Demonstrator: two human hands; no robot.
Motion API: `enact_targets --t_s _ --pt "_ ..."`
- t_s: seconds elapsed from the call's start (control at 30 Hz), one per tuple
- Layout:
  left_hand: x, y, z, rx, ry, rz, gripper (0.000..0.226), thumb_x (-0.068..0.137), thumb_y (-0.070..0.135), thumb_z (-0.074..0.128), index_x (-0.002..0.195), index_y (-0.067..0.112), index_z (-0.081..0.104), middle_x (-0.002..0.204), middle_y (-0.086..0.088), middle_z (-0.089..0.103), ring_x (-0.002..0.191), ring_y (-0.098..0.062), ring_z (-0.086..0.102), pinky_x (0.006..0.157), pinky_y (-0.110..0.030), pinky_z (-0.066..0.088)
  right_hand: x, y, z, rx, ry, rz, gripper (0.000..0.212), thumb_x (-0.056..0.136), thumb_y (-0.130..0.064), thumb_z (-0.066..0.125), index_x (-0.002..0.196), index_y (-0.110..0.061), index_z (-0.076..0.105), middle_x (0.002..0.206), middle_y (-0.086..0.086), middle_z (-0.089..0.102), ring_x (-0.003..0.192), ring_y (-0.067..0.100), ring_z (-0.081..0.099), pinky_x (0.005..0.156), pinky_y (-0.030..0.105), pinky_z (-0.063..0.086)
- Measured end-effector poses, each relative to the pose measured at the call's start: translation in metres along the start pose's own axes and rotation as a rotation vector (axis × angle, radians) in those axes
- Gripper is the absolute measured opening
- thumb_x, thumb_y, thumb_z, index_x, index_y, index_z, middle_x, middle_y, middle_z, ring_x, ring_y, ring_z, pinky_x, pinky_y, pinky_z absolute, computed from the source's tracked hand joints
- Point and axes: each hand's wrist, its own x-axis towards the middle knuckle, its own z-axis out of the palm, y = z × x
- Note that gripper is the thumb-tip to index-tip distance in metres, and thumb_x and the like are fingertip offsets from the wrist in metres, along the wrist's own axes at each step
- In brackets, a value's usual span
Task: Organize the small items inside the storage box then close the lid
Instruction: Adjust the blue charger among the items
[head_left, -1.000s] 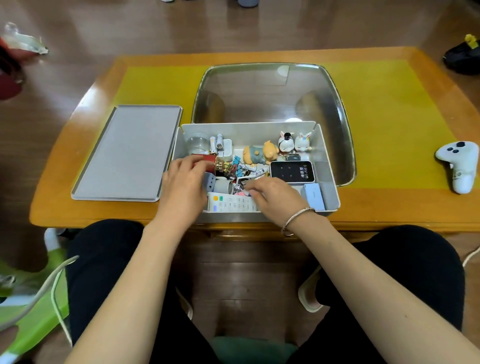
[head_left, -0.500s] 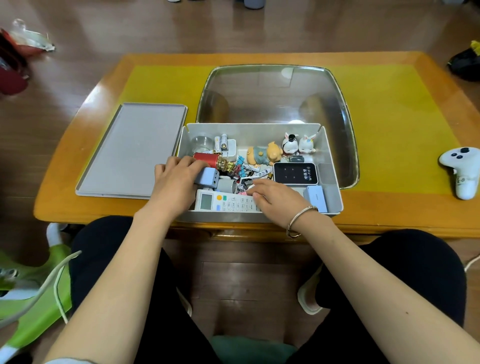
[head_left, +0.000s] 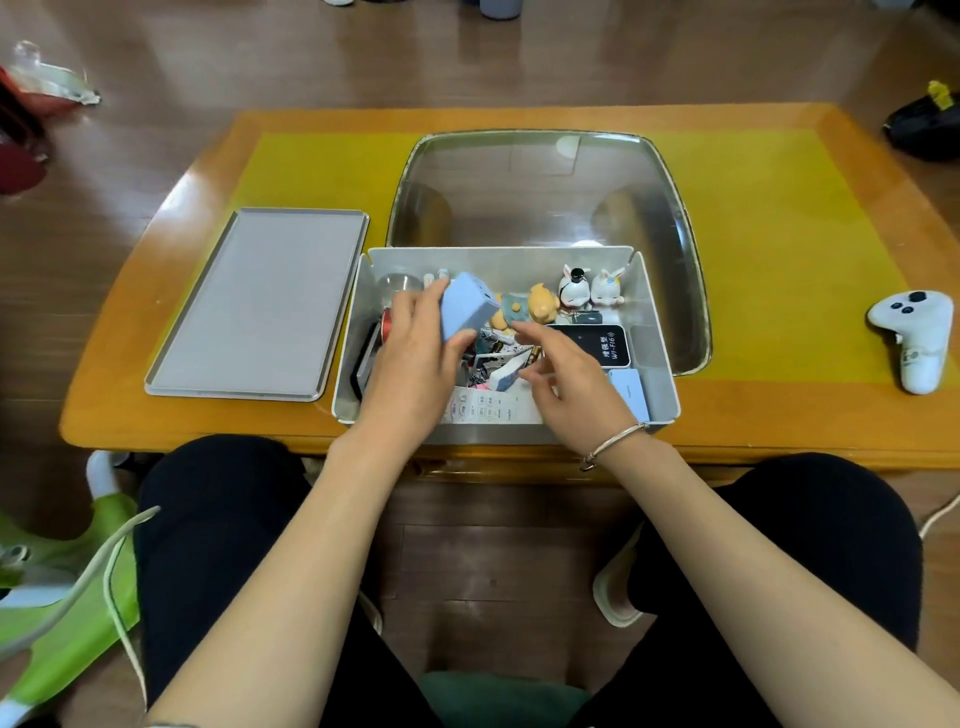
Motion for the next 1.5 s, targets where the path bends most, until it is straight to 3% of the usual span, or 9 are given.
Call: enact_targets --t_s 0.1,0.2,0.37,0.53,0.8,1.07,1.2,1.33,1.5 --pt "-0.001 0.010 0.013 -0.064 -0.067 0.046 0.050 0.093 0.027 0.059 0.136 0.008 0.041 0.128 -0.011 0.045 0.111 -0.024 0.048 0.083 -0.019 0.031 -0.007 0.010 -0.009 0.023 0.085 -0.013 0.063 0.086 0.001 0.053 0.139 -0.029 0.036 0.128 -0.009 0.047 0.091 0.001 0.056 0.083 0.017 0.049" --pt "-0.002 0.019 0.026 -0.105 -0.103 0.051 0.046 0.087 0.026 0.067 0.126 0.007 0.050 0.119 -0.011 0.051 0.108 -0.025 0.051 0.085 -0.027 0.036 -0.009 0.020 -0.017 -0.033 0.091 -0.036 0.077 0.082 -0.001 0.061 0.143 -0.032 0.027 0.132 -0.009 0.039 0.104 -0.001 0.050 0.089 0.006 0.039" --pt "-0.006 0.028 0.040 -0.180 -0.050 0.045 0.045 0.080 0.027 0.075 0.114 0.006 0.056 0.110 -0.006 0.058 0.095 -0.013 0.050 0.075 -0.014 0.031 -0.006 0.028 -0.019 -0.083 0.039 -0.008 0.072 0.079 -0.010 0.069 0.141 -0.025 0.034 0.138 -0.001 0.039 0.123 0.007 0.039 0.099 0.021 0.037" --pt "-0.012 0.035 0.046 -0.310 -0.001 0.068 0.043 0.074 0.026 0.081 0.107 0.008 0.060 0.099 0.006 0.054 0.092 -0.009 0.052 0.079 -0.017 0.042 -0.001 0.024 -0.016 -0.142 0.066 0.040 0.046 0.077 -0.026 0.072 0.119 -0.020 0.056 0.109 0.000 0.061 0.093 0.009 0.053 0.079 0.021 0.044" --pt "-0.013 0.037 0.045 -0.321 0.008 0.184 0.044 0.076 0.017 0.079 0.114 0.006 0.062 0.109 -0.005 0.060 0.098 -0.010 0.053 0.085 -0.015 0.043 -0.005 0.021 -0.017 -0.118 0.081 0.061 0.047 0.079 -0.026 0.071 0.123 -0.024 0.052 0.109 -0.003 0.066 0.096 0.018 0.062 0.081 0.038 0.053" --pt "-0.011 0.027 0.044 -0.507 -0.041 0.054 0.057 0.080 0.010 0.074 0.125 0.028 0.045 0.104 0.023 0.052 0.091 0.008 0.052 0.083 -0.009 0.043 -0.005 0.020 -0.016 -0.035 0.167 0.106 0.045 0.069 -0.042 0.078 0.106 -0.020 0.064 0.095 -0.007 0.067 0.080 0.008 0.058 0.071 0.025 0.052" --pt "-0.010 0.025 0.046 -0.571 -0.070 0.013 0.047 0.084 0.008 0.069 0.125 0.023 0.050 0.109 0.022 0.052 0.086 0.008 0.055 0.082 -0.015 0.048 -0.008 0.017 -0.018 0.047 0.207 0.120 0.043 0.068 -0.037 0.080 0.101 -0.017 0.062 0.087 -0.011 0.060 0.074 0.000 0.057 0.063 0.011 0.049" --pt "-0.006 0.021 0.047 -0.558 -0.074 -0.005 0.044 0.085 0.009 0.069 0.124 0.020 0.052 0.116 0.009 0.054 0.085 0.009 0.055 0.075 -0.012 0.049 -0.010 0.014 -0.022 0.136 0.240 0.123 0.047 0.069 -0.025 0.082 0.109 -0.011 0.061 0.096 -0.005 0.060 0.081 0.002 0.059 0.065 0.005 0.049" --pt "-0.007 0.019 0.050 -0.481 -0.028 0.060 0.051 0.085 0.007 0.068 0.128 0.026 0.048 0.115 0.011 0.051 0.087 0.003 0.057 0.071 -0.013 0.048 -0.009 0.016 -0.028 0.121 0.267 0.109 0.051 0.071 -0.019 0.081 0.116 -0.010 0.058 0.110 0.005 0.060 0.095 0.006 0.054 0.073 0.005 0.048"
